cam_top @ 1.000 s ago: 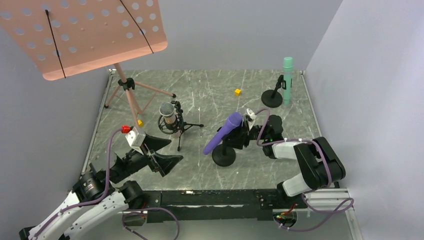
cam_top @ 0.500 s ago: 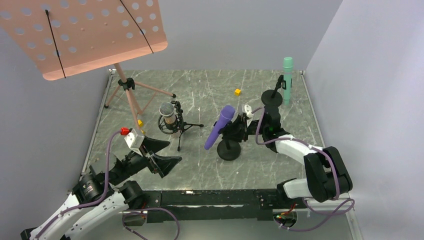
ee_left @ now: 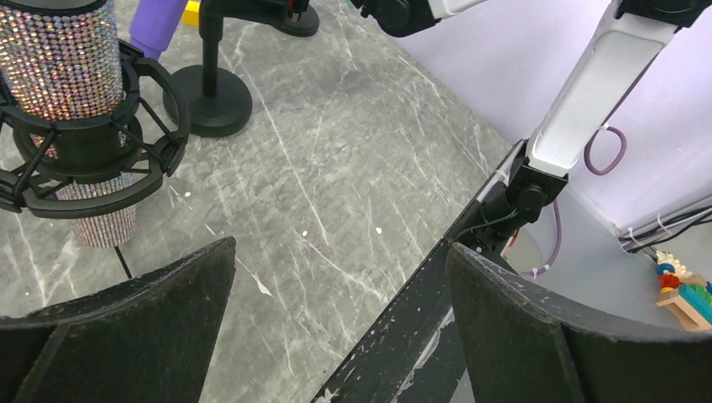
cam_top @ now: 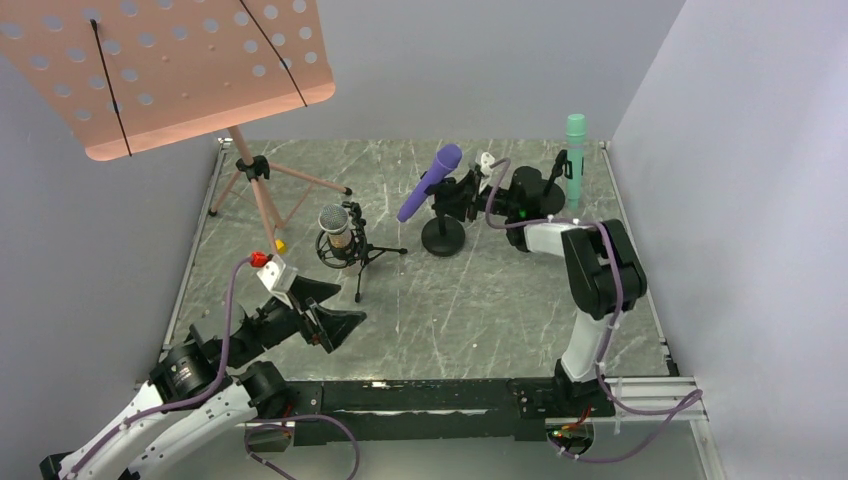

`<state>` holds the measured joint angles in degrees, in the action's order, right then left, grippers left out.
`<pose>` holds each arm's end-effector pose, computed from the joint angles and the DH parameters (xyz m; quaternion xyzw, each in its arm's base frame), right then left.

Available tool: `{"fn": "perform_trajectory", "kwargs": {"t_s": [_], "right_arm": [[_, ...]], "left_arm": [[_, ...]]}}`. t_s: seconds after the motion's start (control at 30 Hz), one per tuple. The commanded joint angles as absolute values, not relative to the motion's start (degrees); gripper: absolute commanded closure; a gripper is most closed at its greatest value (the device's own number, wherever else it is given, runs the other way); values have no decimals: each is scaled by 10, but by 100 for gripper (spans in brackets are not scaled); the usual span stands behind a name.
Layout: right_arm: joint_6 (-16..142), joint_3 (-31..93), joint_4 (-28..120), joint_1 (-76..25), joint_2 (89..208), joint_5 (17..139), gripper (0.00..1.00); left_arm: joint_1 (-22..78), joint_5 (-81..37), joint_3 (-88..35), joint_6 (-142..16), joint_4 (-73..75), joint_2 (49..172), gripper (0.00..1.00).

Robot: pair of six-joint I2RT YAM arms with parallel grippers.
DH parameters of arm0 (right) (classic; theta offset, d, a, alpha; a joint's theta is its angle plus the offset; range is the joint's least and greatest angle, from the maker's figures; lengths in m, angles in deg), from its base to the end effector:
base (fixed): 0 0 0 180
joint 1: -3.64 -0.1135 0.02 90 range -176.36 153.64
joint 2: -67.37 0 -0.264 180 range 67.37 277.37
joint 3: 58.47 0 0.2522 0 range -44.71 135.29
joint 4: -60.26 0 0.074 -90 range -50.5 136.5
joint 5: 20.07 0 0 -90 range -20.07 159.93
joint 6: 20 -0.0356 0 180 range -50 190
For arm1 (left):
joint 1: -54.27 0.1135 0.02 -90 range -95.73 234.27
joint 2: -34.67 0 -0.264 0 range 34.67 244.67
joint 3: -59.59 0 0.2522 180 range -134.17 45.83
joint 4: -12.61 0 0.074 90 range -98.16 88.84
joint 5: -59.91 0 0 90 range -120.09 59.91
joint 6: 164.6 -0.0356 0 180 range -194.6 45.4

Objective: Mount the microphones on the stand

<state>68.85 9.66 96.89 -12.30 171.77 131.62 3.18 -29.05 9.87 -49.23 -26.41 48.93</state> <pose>0.3567 0.1345 0.2206 -0.4386 0.5533 0.4479 0.5485 0.0491 -0.0618 0.3180 0.1682 0.7090 -0.4289 0.5338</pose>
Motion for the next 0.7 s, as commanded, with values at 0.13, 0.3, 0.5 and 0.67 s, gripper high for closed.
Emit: {"fn": "perform_trajectory", "kwargs": {"t_s": [0.13,0.3,0.5,0.67], "right_arm": [[622,147,1091,-110,1769,1290,93],[671,104,1065,-105,1753,1293,73],[682,52,1056,-90,1719,1307,48],[703,27,993,-71,1679,1312,28]], "left_arm": [[31,-331,99,-462,-273,485,1],[31,-330,96,-460,-272,489,1],[31,-326,91,-464,-278,487,1],[31,-320,84,-470,-290,488,1]]}}
